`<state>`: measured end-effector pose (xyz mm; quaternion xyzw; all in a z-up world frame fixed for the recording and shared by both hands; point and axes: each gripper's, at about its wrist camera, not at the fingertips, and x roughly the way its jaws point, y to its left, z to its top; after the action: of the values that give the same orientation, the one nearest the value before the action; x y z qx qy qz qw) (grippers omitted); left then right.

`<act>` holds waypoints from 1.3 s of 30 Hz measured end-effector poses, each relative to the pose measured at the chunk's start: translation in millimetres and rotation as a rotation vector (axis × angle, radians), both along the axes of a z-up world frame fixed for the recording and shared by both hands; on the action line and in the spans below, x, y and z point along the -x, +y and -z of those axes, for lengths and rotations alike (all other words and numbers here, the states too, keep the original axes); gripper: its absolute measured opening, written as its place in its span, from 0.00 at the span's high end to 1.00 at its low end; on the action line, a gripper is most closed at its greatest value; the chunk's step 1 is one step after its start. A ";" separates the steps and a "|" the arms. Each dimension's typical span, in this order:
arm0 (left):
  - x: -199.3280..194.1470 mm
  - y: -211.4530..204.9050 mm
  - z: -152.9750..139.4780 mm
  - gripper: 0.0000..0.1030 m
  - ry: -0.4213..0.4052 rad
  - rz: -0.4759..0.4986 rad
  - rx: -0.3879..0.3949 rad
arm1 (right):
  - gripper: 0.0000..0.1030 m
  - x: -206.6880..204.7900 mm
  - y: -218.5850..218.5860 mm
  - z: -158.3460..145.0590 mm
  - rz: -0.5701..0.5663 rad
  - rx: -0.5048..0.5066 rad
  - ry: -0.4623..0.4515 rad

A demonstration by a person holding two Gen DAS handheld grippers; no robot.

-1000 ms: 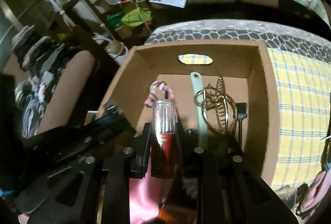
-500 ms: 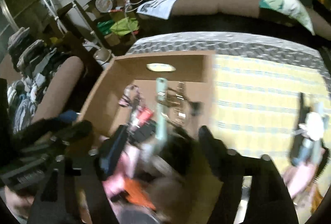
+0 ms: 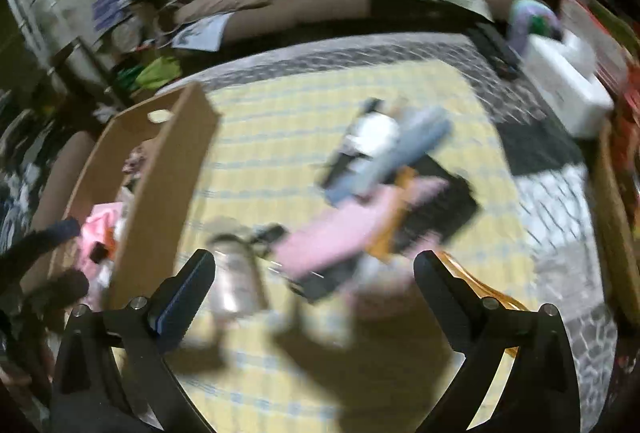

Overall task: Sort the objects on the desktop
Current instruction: 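Grasp the Olay bottle with the left gripper while the right gripper grasps the orange massager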

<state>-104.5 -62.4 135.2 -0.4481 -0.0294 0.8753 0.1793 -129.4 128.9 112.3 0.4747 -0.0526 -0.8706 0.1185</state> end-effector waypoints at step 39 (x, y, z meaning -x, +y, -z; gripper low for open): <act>29.4 62.8 108.2 0.57 -0.195 -0.159 0.197 | 0.67 -28.1 116.5 81.3 -0.053 -0.109 -0.081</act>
<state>-133.9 0.5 27.0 -0.5426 0.0040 0.8377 0.0610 -101.3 245.4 31.0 0.5164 0.0029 -0.8488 0.1133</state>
